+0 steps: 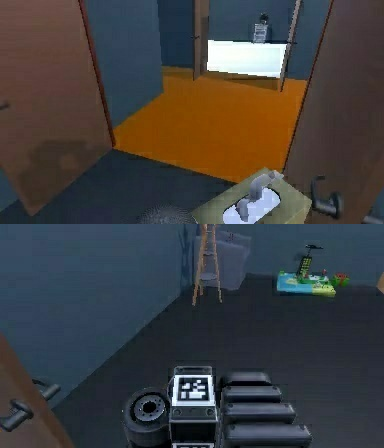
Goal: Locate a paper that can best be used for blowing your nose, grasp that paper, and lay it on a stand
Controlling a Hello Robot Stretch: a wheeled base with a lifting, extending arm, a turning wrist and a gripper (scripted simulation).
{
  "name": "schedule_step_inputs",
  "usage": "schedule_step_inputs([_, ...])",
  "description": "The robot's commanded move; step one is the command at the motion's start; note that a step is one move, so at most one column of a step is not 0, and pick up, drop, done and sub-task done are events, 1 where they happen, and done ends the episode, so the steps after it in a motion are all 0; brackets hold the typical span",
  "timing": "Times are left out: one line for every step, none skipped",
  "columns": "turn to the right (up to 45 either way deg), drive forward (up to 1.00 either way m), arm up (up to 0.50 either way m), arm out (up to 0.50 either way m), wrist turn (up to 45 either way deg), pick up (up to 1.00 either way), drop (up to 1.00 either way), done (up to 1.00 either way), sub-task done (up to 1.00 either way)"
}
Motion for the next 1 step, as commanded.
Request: schedule_step_inputs([0.0, 0.45, 0.00, 0.00, 0.0, 0.00, 0.00, 0.00, 0.00])
